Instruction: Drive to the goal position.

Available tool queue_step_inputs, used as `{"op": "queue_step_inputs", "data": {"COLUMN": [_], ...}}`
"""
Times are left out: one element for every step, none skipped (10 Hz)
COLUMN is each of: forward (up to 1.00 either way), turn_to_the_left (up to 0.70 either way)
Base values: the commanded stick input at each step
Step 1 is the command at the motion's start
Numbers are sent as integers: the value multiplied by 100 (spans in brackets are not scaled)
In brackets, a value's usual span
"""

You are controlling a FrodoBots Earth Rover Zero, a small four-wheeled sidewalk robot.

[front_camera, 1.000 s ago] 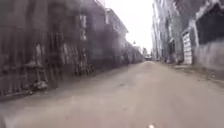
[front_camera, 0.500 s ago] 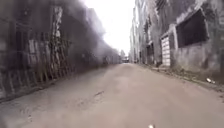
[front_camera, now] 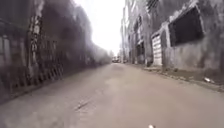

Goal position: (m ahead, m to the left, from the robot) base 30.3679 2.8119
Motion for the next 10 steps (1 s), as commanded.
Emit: {"op": "queue_step_inputs", "data": {"forward": [100, 100, 100, 100, 100, 100, 100, 100, 100, 100], "turn_to_the_left": [0, 0, 0, 0, 0, 0, 0, 0, 0, 0]}}
